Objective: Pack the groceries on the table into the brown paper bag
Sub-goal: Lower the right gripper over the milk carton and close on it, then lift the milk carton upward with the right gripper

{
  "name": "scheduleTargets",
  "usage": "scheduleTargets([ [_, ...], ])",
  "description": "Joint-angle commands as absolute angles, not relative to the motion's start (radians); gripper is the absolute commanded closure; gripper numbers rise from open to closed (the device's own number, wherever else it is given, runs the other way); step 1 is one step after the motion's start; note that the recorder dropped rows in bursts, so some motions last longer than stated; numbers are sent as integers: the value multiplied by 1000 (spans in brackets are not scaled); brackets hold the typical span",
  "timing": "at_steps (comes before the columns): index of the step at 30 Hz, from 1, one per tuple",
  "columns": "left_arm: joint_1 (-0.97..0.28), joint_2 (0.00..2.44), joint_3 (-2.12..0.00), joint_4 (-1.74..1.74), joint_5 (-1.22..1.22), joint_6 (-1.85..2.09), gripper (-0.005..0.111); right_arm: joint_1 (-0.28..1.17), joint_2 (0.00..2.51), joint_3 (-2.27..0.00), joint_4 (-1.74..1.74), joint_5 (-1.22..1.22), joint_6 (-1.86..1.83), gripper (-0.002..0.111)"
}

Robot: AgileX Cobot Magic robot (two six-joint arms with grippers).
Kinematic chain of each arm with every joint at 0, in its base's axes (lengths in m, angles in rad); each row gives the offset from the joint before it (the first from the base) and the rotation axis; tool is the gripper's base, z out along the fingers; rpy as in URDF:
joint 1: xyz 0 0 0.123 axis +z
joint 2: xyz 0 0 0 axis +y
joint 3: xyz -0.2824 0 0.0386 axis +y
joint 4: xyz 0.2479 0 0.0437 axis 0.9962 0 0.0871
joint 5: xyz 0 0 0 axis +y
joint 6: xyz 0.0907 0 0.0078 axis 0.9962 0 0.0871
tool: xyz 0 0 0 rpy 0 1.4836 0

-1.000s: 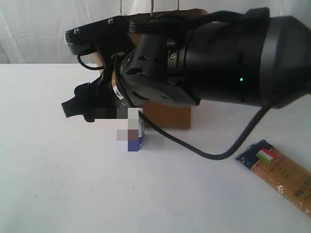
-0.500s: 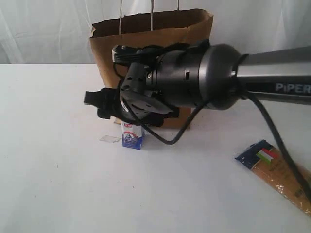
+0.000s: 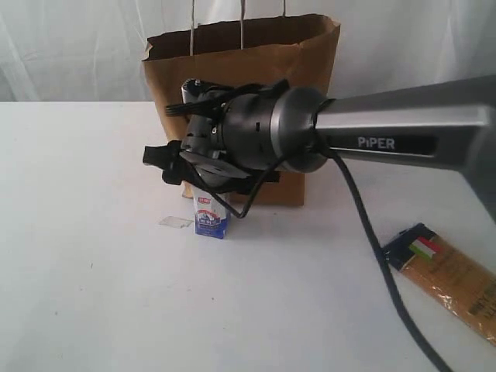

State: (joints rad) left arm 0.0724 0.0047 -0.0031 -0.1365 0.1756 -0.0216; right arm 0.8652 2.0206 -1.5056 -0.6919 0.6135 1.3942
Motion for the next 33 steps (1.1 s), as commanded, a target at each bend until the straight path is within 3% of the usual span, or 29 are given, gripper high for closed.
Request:
scheduleTargets([
  [1, 67, 0, 0, -148, 178, -22, 107, 860, 2035, -1517, -697, 664, 1402, 37],
  [8, 67, 0, 0, -148, 178, -22, 107, 860, 2055, -1515, -674, 657, 1402, 39],
  [21, 67, 0, 0, -148, 178, -22, 107, 860, 2061, -1515, -623, 725, 1369, 58],
  [33, 67, 0, 0, -148, 178, -22, 107, 877, 1924, -1515, -410, 839, 807, 61],
])
